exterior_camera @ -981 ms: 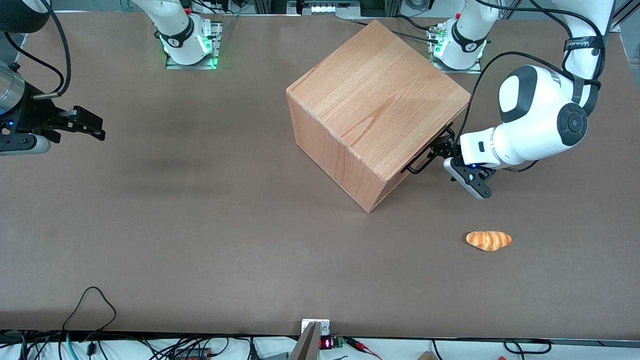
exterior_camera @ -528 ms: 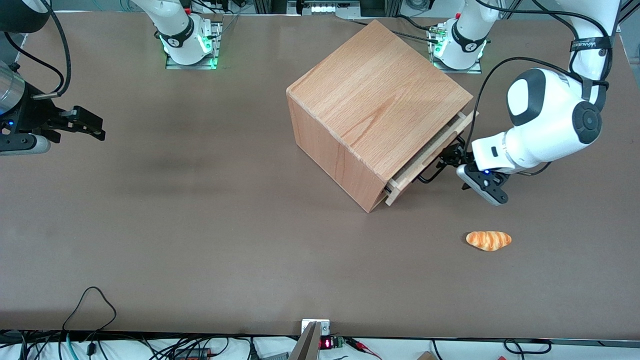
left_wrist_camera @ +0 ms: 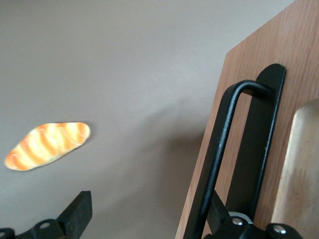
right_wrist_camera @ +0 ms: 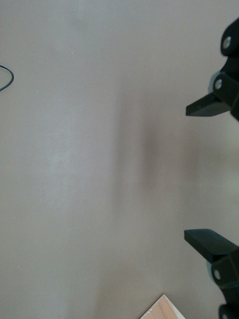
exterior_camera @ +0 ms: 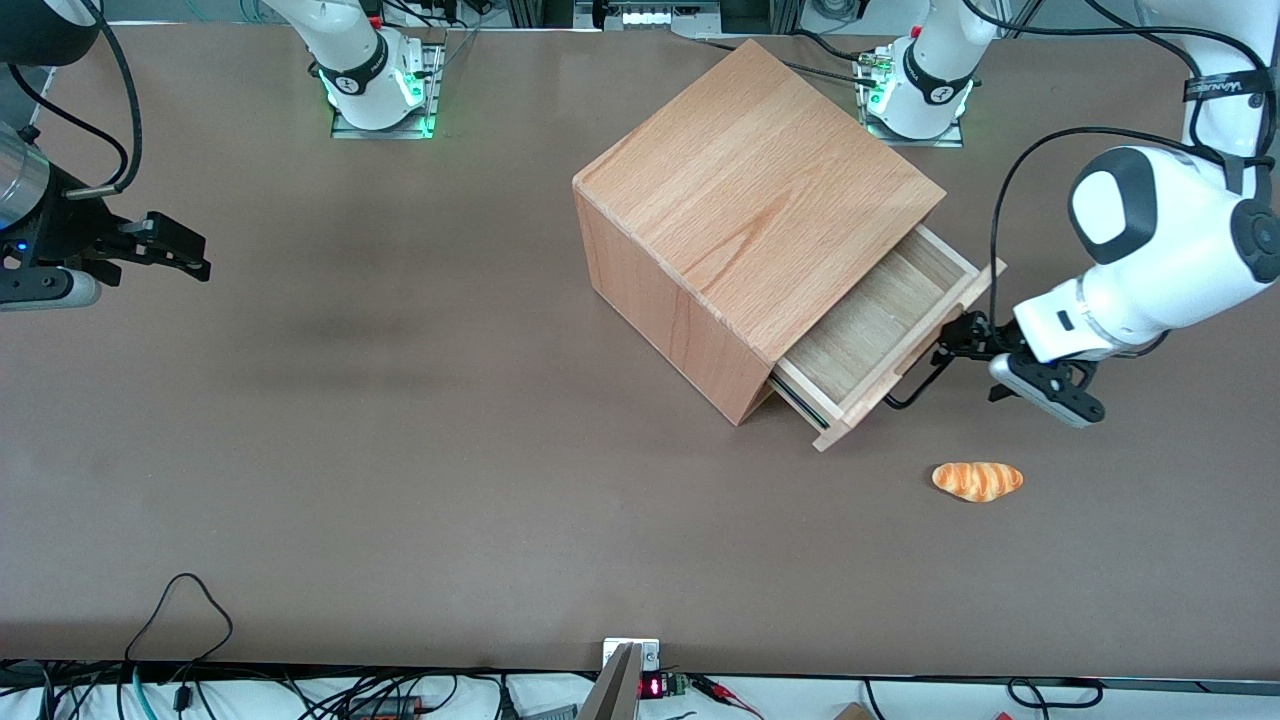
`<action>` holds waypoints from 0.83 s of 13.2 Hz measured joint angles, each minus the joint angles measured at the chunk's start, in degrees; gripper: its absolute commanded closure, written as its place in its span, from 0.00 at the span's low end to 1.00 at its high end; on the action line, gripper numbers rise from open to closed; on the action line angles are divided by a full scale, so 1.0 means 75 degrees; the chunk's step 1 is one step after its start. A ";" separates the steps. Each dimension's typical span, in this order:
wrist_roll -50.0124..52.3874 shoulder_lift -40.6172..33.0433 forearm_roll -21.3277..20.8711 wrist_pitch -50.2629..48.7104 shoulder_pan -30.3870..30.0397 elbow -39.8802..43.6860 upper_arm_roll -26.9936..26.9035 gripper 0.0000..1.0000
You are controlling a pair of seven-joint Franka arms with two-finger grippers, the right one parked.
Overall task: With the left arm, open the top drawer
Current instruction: 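Pull the handle away from the cabinet with the left gripper, sliding the drawer out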
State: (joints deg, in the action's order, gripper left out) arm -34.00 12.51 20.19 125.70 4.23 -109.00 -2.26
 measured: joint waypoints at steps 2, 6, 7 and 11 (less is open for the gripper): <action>0.0017 0.0008 0.0000 0.0258 -0.0011 -0.0002 -0.0165 0.00; 0.0025 0.0016 0.0000 0.0793 -0.0038 -0.0004 -0.0423 0.00; 0.0033 0.0017 0.0000 0.0864 -0.0038 -0.0004 -0.0474 0.00; 0.0042 0.0023 0.0003 0.0989 -0.0039 0.0040 -0.0598 0.00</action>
State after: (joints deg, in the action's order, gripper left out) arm -33.68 12.68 20.21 133.12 3.93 -108.70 -6.74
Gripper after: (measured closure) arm 0.000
